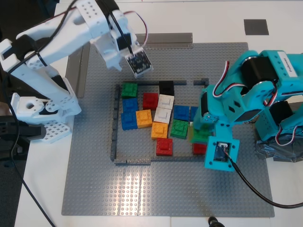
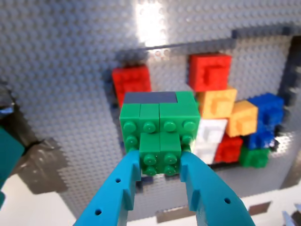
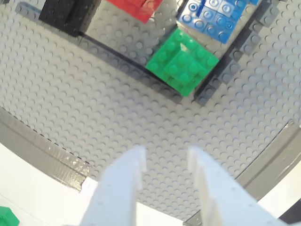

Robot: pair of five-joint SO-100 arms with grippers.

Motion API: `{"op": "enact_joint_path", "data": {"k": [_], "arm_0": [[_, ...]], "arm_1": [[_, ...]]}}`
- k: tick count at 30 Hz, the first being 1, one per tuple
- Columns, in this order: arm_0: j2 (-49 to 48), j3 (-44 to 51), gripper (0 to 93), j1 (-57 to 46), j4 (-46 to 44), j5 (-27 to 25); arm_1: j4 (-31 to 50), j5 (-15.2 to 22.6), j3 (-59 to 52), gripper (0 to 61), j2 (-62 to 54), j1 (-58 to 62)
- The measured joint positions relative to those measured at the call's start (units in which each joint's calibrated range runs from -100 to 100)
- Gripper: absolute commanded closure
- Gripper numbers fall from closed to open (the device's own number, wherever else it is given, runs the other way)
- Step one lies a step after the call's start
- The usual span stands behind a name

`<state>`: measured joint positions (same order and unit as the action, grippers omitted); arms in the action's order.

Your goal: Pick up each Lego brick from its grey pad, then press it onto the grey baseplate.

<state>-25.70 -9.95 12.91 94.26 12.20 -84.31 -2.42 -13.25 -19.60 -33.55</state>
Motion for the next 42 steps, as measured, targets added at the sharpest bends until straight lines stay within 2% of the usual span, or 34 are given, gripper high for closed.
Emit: {"op": "enact_joint_path", "data": {"k": [5, 9, 18, 32, 42], "arm_0": [[7.0, -1.7, 92.7, 1.3, -0.5, 2.2], [11.7, -1.7, 92.7, 1.3, -5.3, 3.4], [12.6, -2.1, 92.7, 1.2, -10.3, 3.5], [19.5, -2.0, 92.7, 1.2, -12.8, 3.5], [20.2, -2.0, 92.7, 1.2, -13.3, 3.5]], "arm_1": [[2.5, 0.0, 0.0, 61.2, -0.2, -8.7], [2.9, -0.4, 3.0, 61.3, 1.8, -15.4], [-1.3, -3.2, 10.9, 61.3, 6.3, -22.9], [1.9, -5.0, 8.1, 61.3, 5.6, -24.8], [8.2, -3.9, 2.2, 61.3, 1.4, -26.8]]}}
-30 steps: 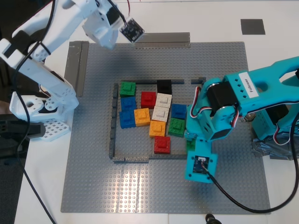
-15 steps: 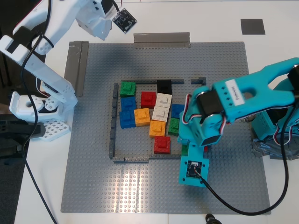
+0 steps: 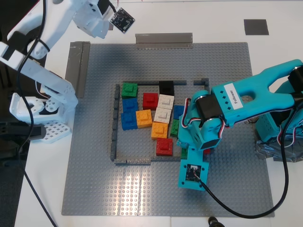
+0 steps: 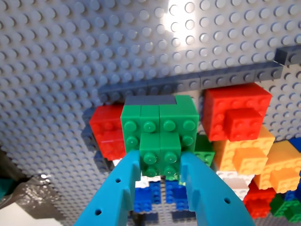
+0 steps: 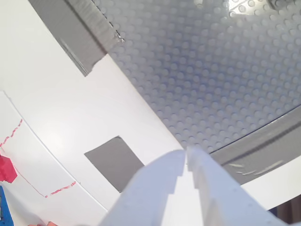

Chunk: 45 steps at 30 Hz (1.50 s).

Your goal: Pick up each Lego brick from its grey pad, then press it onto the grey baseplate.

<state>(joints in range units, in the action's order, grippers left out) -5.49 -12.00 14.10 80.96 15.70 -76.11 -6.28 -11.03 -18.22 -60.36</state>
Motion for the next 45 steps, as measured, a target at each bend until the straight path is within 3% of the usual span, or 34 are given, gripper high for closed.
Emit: {"op": "enact_joint_path", "data": {"k": [10, 29, 45], "arm_0": [[0.3, 0.0, 92.7, -0.7, -2.3, 0.0], [0.6, -2.0, 92.7, -4.7, -3.9, -0.7], [0.6, -2.6, 92.7, -4.5, -4.0, -0.7]], "arm_1": [[1.0, 1.5, 0.1, 61.3, 2.7, 1.5], [-2.6, 3.7, 10.7, 61.3, 11.1, 1.5], [-3.5, 4.9, 11.7, 61.3, 11.2, 2.7]]}}
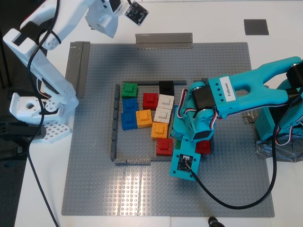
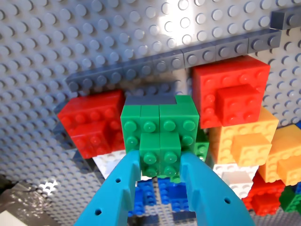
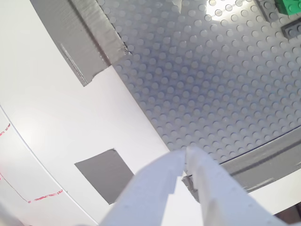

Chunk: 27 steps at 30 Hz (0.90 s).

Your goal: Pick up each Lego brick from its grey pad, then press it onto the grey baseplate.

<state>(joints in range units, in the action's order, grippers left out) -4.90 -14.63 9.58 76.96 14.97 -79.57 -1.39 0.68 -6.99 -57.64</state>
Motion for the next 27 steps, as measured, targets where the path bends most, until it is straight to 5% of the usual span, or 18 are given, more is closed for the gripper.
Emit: {"op": "enact_joint_path", "data": {"k": [25, 27], "arm_0": [[2.5, -3.1, 92.7, -0.1, -4.0, 0.0], [2.5, -4.0, 84.7, -0.1, -4.4, 0.0]], "arm_1": [[-0.2, 0.0, 0.1, 61.3, 0.0, -1.2], [-0.2, 0.0, 0.1, 61.3, 0.0, -1.2]]}}
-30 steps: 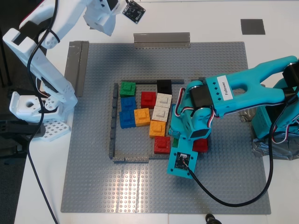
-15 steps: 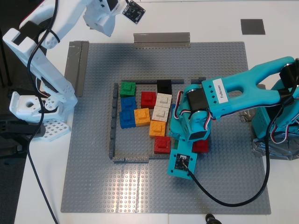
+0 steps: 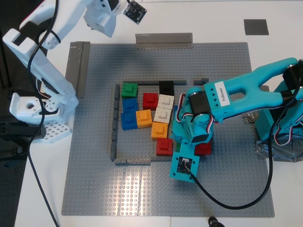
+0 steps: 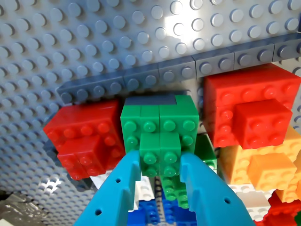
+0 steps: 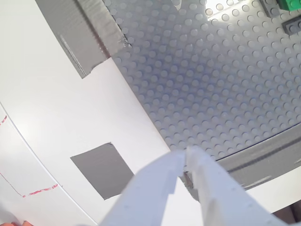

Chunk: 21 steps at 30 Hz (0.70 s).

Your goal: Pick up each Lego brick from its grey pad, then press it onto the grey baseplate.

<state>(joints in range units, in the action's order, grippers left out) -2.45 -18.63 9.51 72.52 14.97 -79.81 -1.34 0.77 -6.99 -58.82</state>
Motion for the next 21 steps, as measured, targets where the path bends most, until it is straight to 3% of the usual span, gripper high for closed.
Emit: {"op": "enact_joint_path", "data": {"k": [5, 21], "arm_0": [[0.0, -0.2, 79.9, 0.0, 0.3, 0.0], [-0.1, 2.0, 79.8, 0.0, 4.5, 0.0]], "arm_1": [[0.7, 0.0, 0.0, 61.3, 0.0, 0.0], [1.4, 0.4, 0.0, 61.3, 0.0, 0.0]]}}
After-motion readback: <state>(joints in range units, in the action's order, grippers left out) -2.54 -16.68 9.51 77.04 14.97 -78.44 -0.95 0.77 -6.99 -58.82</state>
